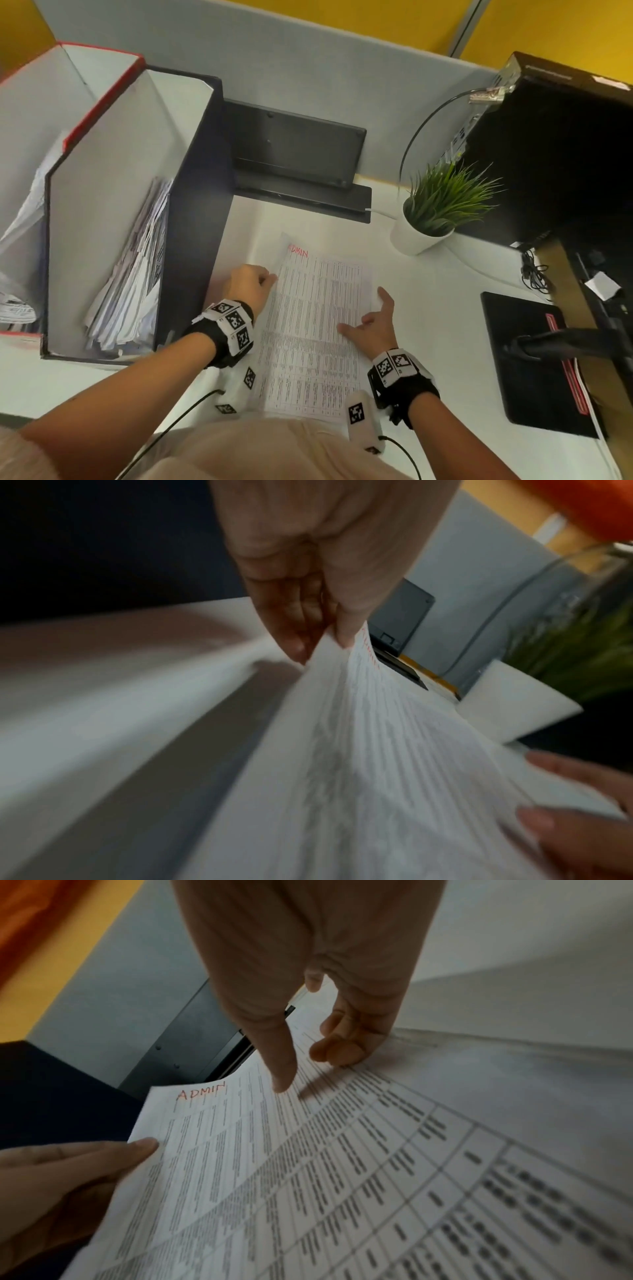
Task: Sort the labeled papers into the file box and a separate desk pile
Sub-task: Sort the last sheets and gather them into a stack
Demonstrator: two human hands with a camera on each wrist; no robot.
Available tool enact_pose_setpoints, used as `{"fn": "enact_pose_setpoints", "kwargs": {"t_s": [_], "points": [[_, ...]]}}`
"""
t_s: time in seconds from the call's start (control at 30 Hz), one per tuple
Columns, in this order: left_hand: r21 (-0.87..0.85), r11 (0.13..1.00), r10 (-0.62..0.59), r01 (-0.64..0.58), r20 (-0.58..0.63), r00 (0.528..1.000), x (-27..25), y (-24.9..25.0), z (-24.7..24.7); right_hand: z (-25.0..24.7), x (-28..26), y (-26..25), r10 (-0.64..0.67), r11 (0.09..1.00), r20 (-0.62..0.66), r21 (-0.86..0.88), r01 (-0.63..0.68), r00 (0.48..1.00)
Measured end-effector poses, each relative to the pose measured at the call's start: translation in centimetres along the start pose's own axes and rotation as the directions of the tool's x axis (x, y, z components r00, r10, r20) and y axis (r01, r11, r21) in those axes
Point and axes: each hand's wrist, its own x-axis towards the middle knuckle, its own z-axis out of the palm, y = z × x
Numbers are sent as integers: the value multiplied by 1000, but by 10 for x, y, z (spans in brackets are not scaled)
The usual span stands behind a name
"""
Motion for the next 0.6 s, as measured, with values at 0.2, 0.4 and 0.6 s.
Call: {"fn": "enact_pose_setpoints", "kwargs": {"t_s": [0.2,0.4,0.6], "points": [[-89,920,366,-382,-155,918,-17,-2,-3,0,1,-2,55,993,-48,105,-50,997],[-524,839,179,-147,10,984,-22,-2,-8,-2,-1,-1,8,962,-103,272,20,995],[-666,735,-33,125,149,988,-8,10,-15,-3,2,15,-107,982,-168,135,130,980]]}}
